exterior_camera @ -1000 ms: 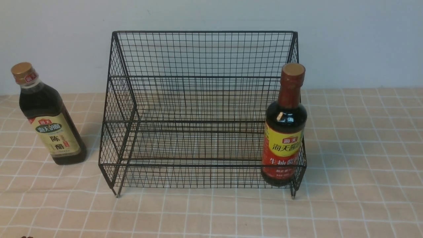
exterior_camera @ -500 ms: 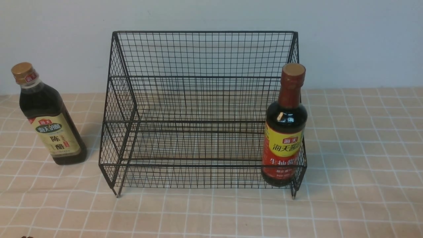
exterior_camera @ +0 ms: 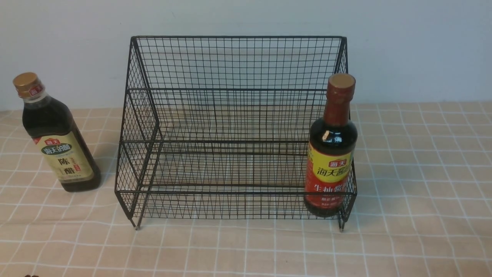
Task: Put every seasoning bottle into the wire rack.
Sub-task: Use the left arm to grab the condiment bottle closest to it
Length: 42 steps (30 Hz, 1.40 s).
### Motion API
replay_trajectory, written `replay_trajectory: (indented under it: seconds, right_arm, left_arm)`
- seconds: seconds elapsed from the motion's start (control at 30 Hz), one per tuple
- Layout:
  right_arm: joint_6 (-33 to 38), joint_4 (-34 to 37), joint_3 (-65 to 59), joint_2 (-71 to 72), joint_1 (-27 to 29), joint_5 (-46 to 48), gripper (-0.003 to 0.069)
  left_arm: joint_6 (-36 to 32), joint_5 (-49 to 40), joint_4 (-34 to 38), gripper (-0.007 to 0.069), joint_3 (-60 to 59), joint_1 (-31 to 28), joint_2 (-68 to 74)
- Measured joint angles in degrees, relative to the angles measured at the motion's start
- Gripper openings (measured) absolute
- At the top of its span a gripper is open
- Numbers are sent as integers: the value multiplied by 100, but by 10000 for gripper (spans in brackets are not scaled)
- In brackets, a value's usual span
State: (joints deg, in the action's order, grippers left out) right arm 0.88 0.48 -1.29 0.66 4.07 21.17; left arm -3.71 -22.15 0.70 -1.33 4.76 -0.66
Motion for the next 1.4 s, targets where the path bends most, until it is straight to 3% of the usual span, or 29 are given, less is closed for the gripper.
replay_trajectory:
  seconds: [0.93, 1.13, 1.2, 1.33, 1.4]
  right_arm:
    - [23, 0, 0, 0, 0, 6, -13]
    - [23, 0, 0, 0, 0, 6, -13]
    - [23, 0, 0, 0, 0, 6, -13]
    - [23, 0, 0, 0, 0, 6, -13]
    - [23, 0, 0, 0, 0, 6, -13]
  left_arm:
    - [-12, 153, -70, -7, -21, 0, 0]
    - [144, 1494, 531, -7, -32, 0, 0]
    - [185, 2215, 772, -7, -32, 0, 0]
    - [216, 4542, 1013, -7, -32, 0, 0]
    - [106, 5057, 1065, -7, 95, 0, 22]
